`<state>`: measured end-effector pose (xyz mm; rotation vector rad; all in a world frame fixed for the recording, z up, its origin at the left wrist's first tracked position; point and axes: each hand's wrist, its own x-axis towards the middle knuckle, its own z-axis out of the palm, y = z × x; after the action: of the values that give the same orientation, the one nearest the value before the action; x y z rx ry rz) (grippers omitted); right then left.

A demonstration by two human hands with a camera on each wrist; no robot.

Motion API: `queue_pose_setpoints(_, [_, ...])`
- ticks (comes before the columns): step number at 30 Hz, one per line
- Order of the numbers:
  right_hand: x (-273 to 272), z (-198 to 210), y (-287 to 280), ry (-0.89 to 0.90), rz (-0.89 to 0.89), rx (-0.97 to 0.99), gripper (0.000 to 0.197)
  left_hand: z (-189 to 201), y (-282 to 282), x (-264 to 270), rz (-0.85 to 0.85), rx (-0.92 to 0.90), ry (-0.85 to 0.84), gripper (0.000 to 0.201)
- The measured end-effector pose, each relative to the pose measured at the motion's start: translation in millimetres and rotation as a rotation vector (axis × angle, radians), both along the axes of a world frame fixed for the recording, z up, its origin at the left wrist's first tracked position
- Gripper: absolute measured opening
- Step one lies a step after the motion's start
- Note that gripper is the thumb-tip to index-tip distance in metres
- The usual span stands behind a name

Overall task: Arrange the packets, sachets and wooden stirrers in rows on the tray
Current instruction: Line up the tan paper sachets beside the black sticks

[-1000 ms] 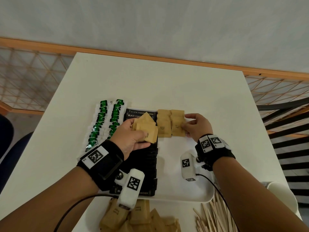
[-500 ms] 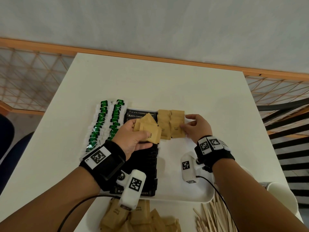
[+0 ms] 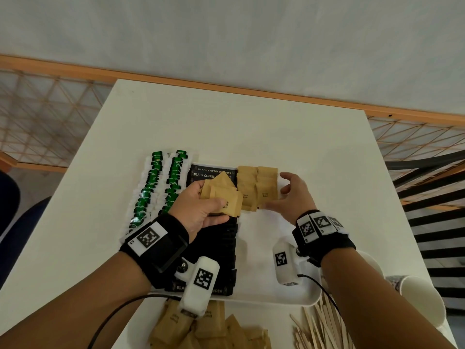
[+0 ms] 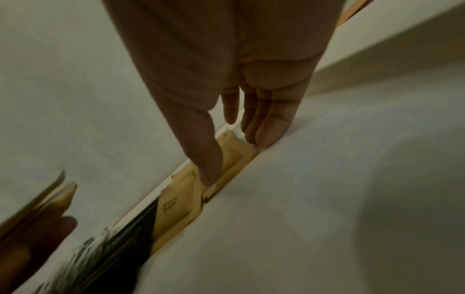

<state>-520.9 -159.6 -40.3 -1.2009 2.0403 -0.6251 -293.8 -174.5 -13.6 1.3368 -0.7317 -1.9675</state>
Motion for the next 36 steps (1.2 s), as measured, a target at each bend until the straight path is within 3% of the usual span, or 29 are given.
queue_pose_setpoints(9, [2.0, 0.2, -2.8, 0.064, -0.027, -0.003, 0.087, -0.2, -0.5, 1.9, 0.004, -0.007, 0.000, 0.045])
queue_pose_setpoints(17, [22.3, 12.0, 5.6, 0.190, 0.064, 0.014, 0.123, -0.5, 0.6, 0.9, 0.012, -0.012, 0.008, 0.045])
queue_pose_setpoints(24, [33.8, 26.3, 5.6, 0.223, 0.080, 0.065, 0.118, -0.3, 1.2, 3.4, 0.001, -0.019, -0.007, 0.048])
queue_pose_setpoints(27, [33.7, 28.6, 6.5, 0.196, 0.038, 0.054, 0.104, -0.4, 2.0, 4.0, 0.002, -0.027, -0.024, 0.047])
queue_pose_setpoints(30, [34.1, 29.4, 4.1, 0.145, 0.029, -0.085, 0.051, -0.7, 3.0, 3.3, 0.016, -0.034, -0.026, 0.045])
queue_pose_setpoints(32, [40.3, 33.8, 3.4, -0.081, 0.090, -0.165, 0.025, 0.4, 4.3, 1.1, 0.014, -0.050, -0.035, 0.045])
queue_pose_setpoints(34, [50.3, 40.3, 4.5, -0.246, 0.187, -0.142, 0.014, 1.4, 5.7, -1.8, 0.014, -0.071, -0.046, 0.043])
queue_pose_setpoints(36, [57.1, 42.3, 5.2, -0.269, 0.256, -0.119, 0.015, 2.1, 6.1, -4.4, 0.030, -0.081, -0.044, 0.041])
